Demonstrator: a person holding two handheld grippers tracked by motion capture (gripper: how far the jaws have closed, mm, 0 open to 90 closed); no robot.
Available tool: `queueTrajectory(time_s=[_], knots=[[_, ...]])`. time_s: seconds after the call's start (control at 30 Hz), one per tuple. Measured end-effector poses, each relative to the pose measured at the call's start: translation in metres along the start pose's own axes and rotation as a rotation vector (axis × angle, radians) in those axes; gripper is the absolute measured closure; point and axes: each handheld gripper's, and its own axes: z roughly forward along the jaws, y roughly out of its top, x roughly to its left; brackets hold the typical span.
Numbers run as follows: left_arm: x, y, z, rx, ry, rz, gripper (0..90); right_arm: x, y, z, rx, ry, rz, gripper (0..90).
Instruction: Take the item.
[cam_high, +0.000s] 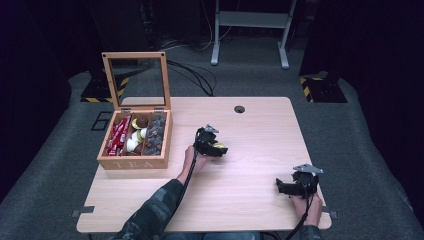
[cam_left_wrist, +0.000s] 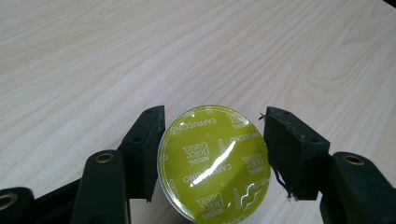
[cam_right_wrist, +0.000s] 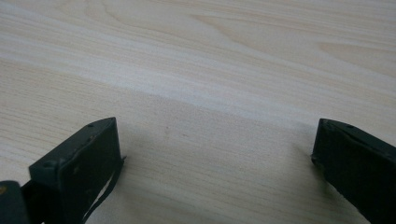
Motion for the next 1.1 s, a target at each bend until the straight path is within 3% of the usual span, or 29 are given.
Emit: queueTrajectory(time_s=[0.5,0.73,0.93,1.1], knots=[[0.003,-0.002,0.004,0.008,-0.006,-0.014,38.6,0.000,0.000,0.000,0.000,0.000,-0.001,0.5],[0.006,-0.002,0.001,0.005,0.010,-0.038,26.6,0.000,0.000,0.000,0.000,0.000,-0.001,0.5],[0.002,0.002,-0.012,-0.002,0.028,0.010,20.2,0.000,0.000,0.000,0.000,0.001,-0.001,0.6],[-0.001,0.004,-0.026,-0.017,0.024,0.024,16.5,0.000,0.000,0.000,0.000,0.001,0.000,0.6]])
